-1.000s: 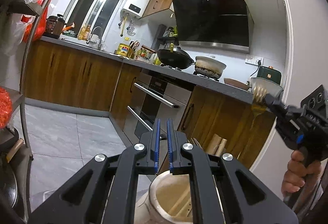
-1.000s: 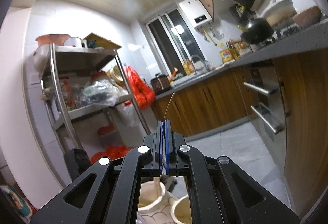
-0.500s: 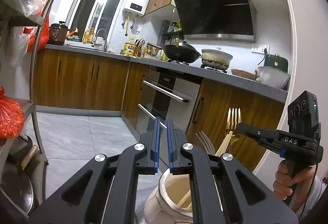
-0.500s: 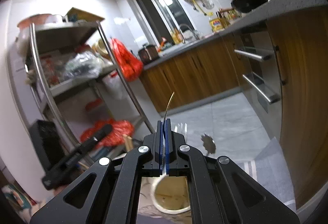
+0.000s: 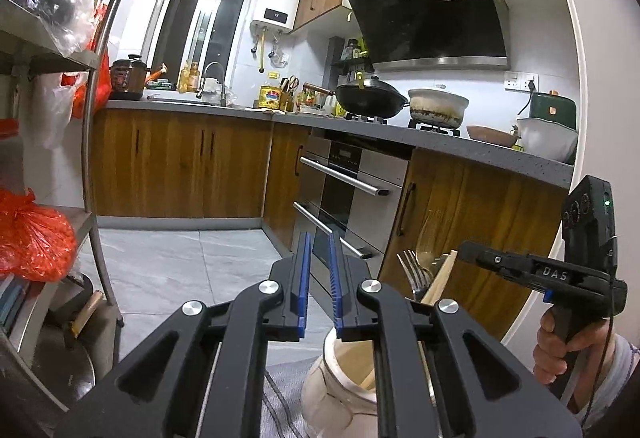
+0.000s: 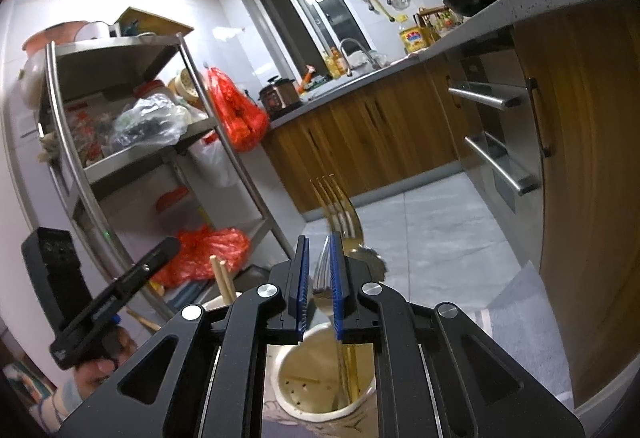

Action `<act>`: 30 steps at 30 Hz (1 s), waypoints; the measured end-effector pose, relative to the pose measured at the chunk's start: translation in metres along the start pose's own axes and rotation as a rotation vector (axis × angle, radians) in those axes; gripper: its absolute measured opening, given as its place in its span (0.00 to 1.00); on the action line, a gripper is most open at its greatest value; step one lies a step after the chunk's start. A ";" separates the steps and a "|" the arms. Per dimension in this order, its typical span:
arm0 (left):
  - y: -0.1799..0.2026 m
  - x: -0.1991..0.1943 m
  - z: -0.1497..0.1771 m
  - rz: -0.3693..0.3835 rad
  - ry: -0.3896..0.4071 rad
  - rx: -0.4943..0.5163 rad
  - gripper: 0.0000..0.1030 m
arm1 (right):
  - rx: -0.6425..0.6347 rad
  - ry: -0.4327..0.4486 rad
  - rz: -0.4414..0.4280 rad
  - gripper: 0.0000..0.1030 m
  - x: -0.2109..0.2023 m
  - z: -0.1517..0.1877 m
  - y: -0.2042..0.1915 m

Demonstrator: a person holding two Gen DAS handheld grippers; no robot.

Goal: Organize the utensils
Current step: 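Drop the chopstick in the tall cup with left tool while right tool drops fork in short cup, then move both tools back down toward the remaining utensils on the cloth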

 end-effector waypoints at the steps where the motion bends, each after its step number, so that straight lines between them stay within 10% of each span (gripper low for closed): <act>1: 0.002 -0.003 -0.001 -0.006 0.000 0.004 0.09 | 0.000 0.002 -0.002 0.11 -0.002 0.000 0.000; 12: 0.029 -0.040 -0.003 -0.071 -0.004 0.073 0.10 | -0.062 0.021 0.024 0.24 -0.044 0.005 -0.004; 16: 0.039 -0.054 0.000 -0.097 -0.017 0.065 0.56 | -0.098 0.035 0.036 0.49 -0.061 0.010 -0.007; 21: 0.053 -0.069 0.009 -0.117 -0.030 0.071 0.79 | -0.085 0.034 0.039 0.87 -0.084 0.019 -0.001; 30: 0.082 -0.086 0.061 -0.167 -0.104 0.130 0.94 | -0.062 -0.020 0.171 0.95 -0.107 0.050 0.028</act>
Point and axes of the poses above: each gripper's, at about its wrist camera, not at the fingertips, and x roughly the way its jaws point, y to its right, z to its underside, the point moved 8 cm from there along x, roughly the way its jaws point, and after that the axes turned 4 degrees about z, right-handed, at the moved point
